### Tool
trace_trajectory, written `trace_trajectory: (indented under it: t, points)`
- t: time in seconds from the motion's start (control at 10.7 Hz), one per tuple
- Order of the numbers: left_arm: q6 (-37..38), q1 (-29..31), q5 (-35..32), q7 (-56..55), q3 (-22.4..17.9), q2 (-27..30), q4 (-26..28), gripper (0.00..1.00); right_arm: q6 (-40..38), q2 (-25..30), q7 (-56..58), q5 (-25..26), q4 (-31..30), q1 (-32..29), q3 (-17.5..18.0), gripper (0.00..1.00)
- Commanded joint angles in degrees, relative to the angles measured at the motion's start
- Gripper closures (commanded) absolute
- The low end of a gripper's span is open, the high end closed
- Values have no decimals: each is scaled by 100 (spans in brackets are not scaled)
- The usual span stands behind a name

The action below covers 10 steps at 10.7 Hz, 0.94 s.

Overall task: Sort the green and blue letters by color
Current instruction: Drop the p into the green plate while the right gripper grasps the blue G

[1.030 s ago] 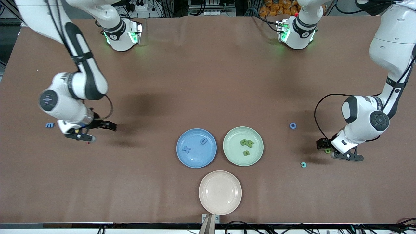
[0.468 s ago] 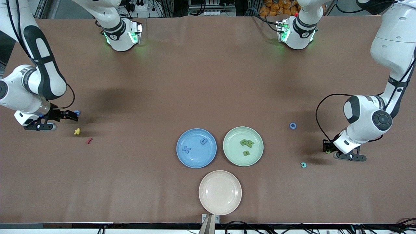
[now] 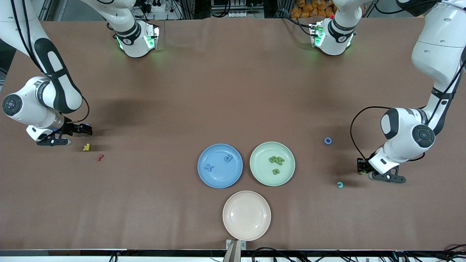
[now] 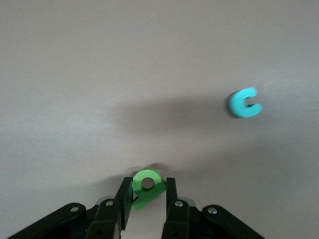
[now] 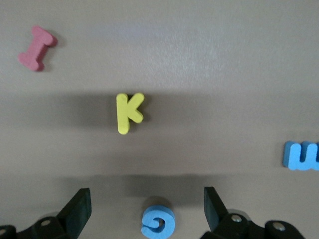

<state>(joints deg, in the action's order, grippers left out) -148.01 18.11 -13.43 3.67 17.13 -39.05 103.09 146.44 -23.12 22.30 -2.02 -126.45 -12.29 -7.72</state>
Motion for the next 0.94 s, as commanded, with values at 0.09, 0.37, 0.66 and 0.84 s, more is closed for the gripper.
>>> trace_trajectory:
  t: [0.09, 0.37, 0.66, 0.84]
  points:
    - [422, -789, -2, -1400, -17, 311, -70, 85, 227, 255, 82, 115, -450, -318, 113, 0]
    - [580, -1545, 340, -2500, -43, 311, -219, 85, 876, 211, 55, 115, -749, -380, 113, 0]
    - [712, -2257, 367, -3747, -70, 241, -517, 85, 834, 211, -6, 106, -767, -371, 113, 0]
    - [878, -2801, 384, -4442, -245, 144, -798, 85, 807, 229, -15, 106, -767, -371, 113, 0]
